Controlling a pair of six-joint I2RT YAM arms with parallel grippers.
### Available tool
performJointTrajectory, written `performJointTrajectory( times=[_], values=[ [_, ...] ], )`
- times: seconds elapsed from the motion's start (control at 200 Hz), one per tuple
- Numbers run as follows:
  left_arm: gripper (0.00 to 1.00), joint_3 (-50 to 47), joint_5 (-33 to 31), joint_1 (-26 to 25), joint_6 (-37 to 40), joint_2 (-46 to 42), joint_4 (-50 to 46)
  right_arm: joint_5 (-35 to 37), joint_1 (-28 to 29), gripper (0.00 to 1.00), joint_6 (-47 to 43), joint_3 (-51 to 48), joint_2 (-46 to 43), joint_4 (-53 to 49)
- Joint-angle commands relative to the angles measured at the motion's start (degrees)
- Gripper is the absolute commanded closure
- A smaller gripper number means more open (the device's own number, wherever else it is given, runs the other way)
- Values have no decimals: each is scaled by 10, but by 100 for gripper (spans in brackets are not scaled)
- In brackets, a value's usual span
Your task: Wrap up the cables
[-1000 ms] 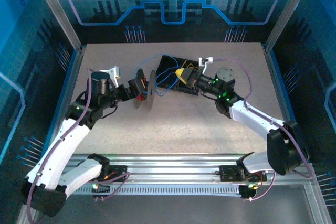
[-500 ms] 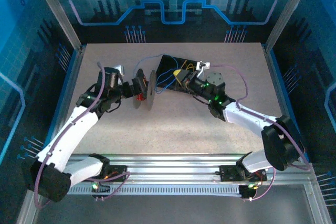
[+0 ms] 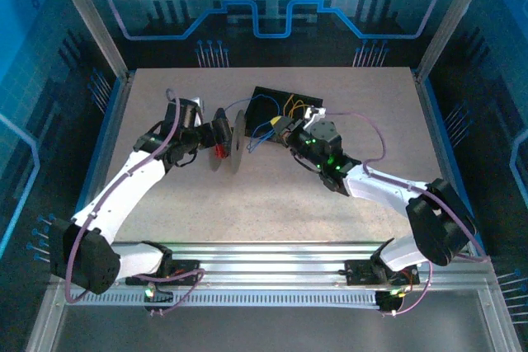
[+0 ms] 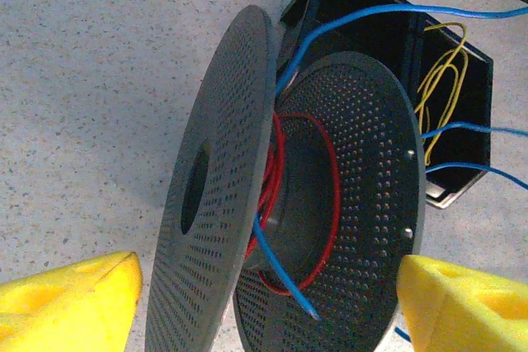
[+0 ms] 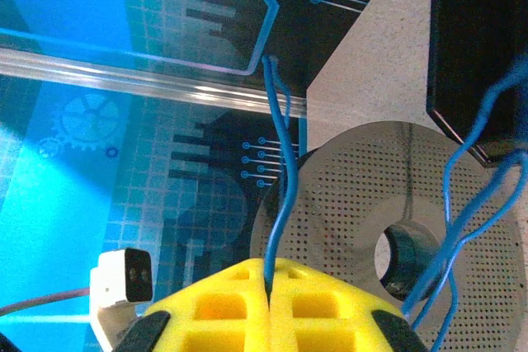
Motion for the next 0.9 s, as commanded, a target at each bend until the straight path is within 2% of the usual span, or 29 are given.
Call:
performJointTrajectory(
  times=[0.0,0.385,0.896],
  values=[
    [20,19,-15,6,18,15,4,46,11,100,10,0,5,7],
    [33,36,4,22,16,58,6,40,16,100,43,6,42,41],
    [36,38,5,22,23,78,-2,23,15,100,71,-6,45,91]
  ],
)
